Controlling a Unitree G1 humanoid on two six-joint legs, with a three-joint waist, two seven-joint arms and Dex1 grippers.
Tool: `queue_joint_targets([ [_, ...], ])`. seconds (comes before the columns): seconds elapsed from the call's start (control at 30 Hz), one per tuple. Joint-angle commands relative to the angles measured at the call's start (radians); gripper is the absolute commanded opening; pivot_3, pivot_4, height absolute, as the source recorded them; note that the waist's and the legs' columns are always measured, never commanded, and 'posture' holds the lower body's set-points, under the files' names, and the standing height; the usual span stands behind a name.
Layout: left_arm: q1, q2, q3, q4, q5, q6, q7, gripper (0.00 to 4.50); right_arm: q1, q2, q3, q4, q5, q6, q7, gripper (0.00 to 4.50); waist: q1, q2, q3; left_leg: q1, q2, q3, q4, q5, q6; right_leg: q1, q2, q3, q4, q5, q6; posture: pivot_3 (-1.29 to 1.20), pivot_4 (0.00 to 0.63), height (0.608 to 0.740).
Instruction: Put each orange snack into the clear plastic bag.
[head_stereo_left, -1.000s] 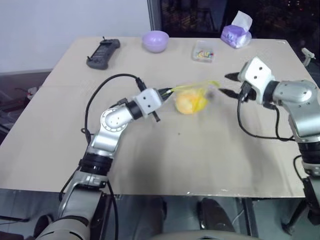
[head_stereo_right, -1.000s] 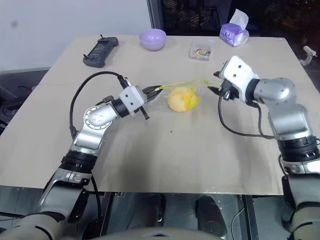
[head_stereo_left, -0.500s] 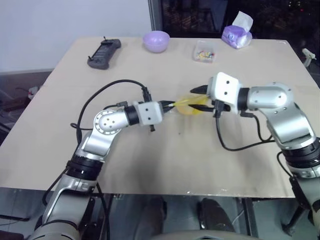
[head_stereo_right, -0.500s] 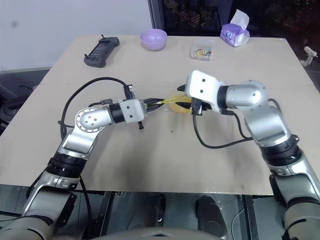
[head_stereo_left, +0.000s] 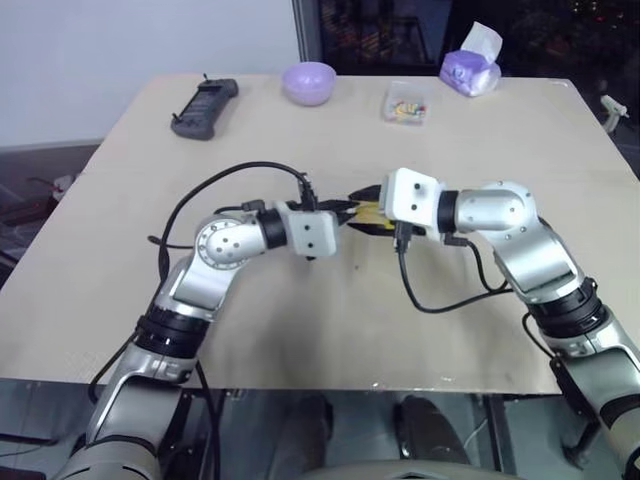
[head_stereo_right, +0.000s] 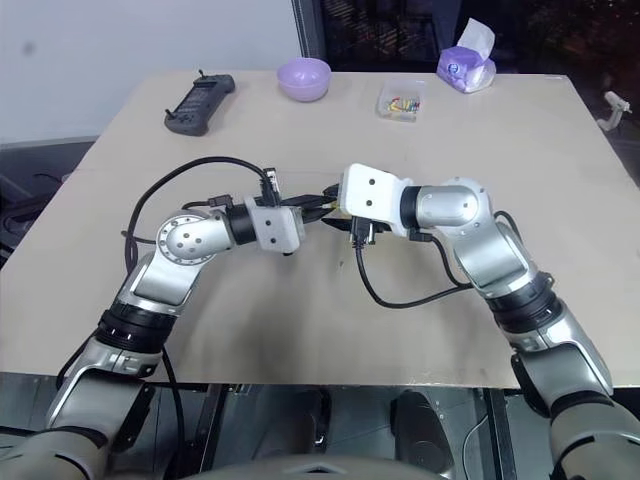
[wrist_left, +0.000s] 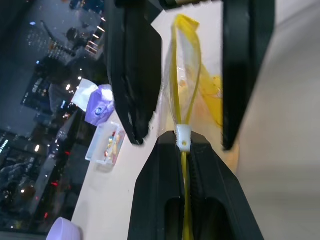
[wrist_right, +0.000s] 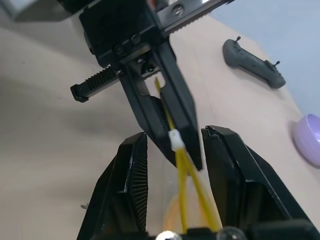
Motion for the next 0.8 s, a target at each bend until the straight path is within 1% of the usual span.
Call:
queue_joint_targets([
  [0.03, -0.011, -0.008, 0.011, -0.049, -0.017, 0.005, 0.014, 0.0, -0.005, 0.006, -0.011, 0.0, -0.006, -0.03, -0.002, 0.69, 0.0, 0.0, 0.0, 0.0, 0.0, 0.0, 0.0, 0.0, 0.0, 0.0, 0.0, 0.0, 0.0, 0.0, 0.0, 0.0, 0.15, 0.74],
  [0.07, -0.01, -0.008, 0.011, -0.048, -0.017, 0.006, 0.013, 0.0, -0.004, 0.006, -0.012, 0.001, -0.008, -0.032, -0.003, 0.61, 0.0, 0.0, 0.0, 0.0, 0.0, 0.0, 0.0, 0.0, 0.0, 0.0, 0.0, 0.0, 0.0, 0.0, 0.0, 0.0, 0.15, 0.74],
  [0.53, -0.005, -0.011, 0.012, -0.042, -0.025, 0.011, 0.007, 0.0, 0.003, -0.012, -0.029, 0.023, -0.035, -0.047, -0.016, 0.61, 0.0, 0.0, 0.0, 0.0, 0.0, 0.0, 0.0, 0.0, 0.0, 0.0, 0.0, 0.0, 0.0, 0.0, 0.0, 0.0, 0.15, 0.74],
  [0.8, -0.006, -0.012, 0.012, -0.035, -0.022, 0.014, 0.009, 0.0, 0.002, -0.021, -0.044, 0.011, -0.018, -0.037, -0.007, 0.61, 0.0, 0.0, 0.0, 0.0, 0.0, 0.0, 0.0, 0.0, 0.0, 0.0, 0.0, 0.0, 0.0, 0.0, 0.0, 0.0, 0.15, 0.74],
])
